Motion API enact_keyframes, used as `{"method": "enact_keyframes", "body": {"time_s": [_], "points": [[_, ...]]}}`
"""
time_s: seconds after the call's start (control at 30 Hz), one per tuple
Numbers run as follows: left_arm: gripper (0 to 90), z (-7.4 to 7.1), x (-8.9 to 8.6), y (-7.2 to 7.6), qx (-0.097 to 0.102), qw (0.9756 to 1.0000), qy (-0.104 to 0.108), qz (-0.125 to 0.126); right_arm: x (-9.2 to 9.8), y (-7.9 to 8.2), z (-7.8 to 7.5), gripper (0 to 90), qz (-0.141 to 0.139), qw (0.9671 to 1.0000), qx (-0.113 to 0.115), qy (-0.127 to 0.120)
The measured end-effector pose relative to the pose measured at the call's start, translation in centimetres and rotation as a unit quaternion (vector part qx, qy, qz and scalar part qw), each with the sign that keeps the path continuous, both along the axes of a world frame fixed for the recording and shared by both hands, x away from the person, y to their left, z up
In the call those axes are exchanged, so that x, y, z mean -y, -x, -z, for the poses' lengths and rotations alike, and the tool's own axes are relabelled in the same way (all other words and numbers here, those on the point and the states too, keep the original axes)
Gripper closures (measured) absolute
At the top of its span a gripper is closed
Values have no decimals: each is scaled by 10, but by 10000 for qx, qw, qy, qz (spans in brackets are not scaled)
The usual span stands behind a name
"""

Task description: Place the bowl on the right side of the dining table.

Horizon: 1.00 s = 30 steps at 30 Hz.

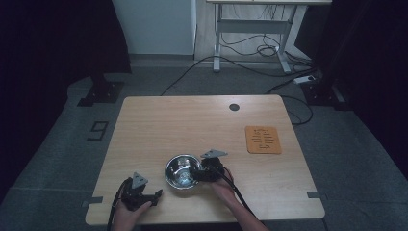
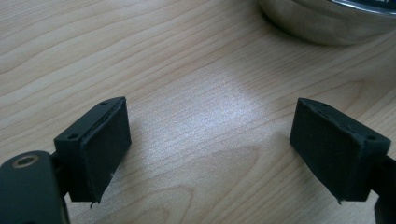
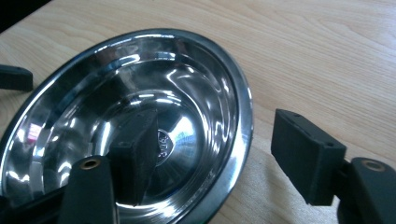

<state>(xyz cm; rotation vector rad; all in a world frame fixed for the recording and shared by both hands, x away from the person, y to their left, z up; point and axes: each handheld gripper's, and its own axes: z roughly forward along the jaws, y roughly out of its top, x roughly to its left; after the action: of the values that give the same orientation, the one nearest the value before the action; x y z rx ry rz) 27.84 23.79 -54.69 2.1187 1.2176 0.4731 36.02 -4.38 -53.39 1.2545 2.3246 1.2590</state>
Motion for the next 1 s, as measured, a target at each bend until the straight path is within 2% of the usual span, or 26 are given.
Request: {"method": "enact_keyframes", "body": {"time_s": [0.3,0.43,0.47,0.53,0.63,0.67,0.73,0.8,0.87,0.93,1.0], "points": [[120,0,0,0,0,10000,-2,-1,7,1,5,388,-117,9996,36,255],[120,0,0,0,-1,10000,-1,1,9,-3,10,432,-125,9998,-40,144],[120,0,0,0,1,10000,0,-1,8,-6,13,487,-180,9998,-96,32],[120,0,0,0,0,10000,-1,1,7,-6,13,507,-198,9997,-115,14],[120,0,0,0,1,10000,-1,0,5,-7,15,578,-234,9996,-169,-17],[120,0,0,0,1,10000,-1,0,6,-8,15,634,-216,9995,-231,-91],[120,0,0,0,0,10000,-2,1,6,-8,15,664,-200,9994,-248,-116],[120,0,0,0,0,10000,-2,1,8,-10,14,749,-191,9989,-353,-241],[120,0,0,0,1,10000,-1,0,11,-12,14,811,-170,9972,-567,-458],[120,0,0,0,0,10000,-1,0,12,-13,14,834,-174,9966,-626,-511],[120,0,0,0,0,10000,-2,0,15,-14,14,846,-186,9942,-794,-703]]}}
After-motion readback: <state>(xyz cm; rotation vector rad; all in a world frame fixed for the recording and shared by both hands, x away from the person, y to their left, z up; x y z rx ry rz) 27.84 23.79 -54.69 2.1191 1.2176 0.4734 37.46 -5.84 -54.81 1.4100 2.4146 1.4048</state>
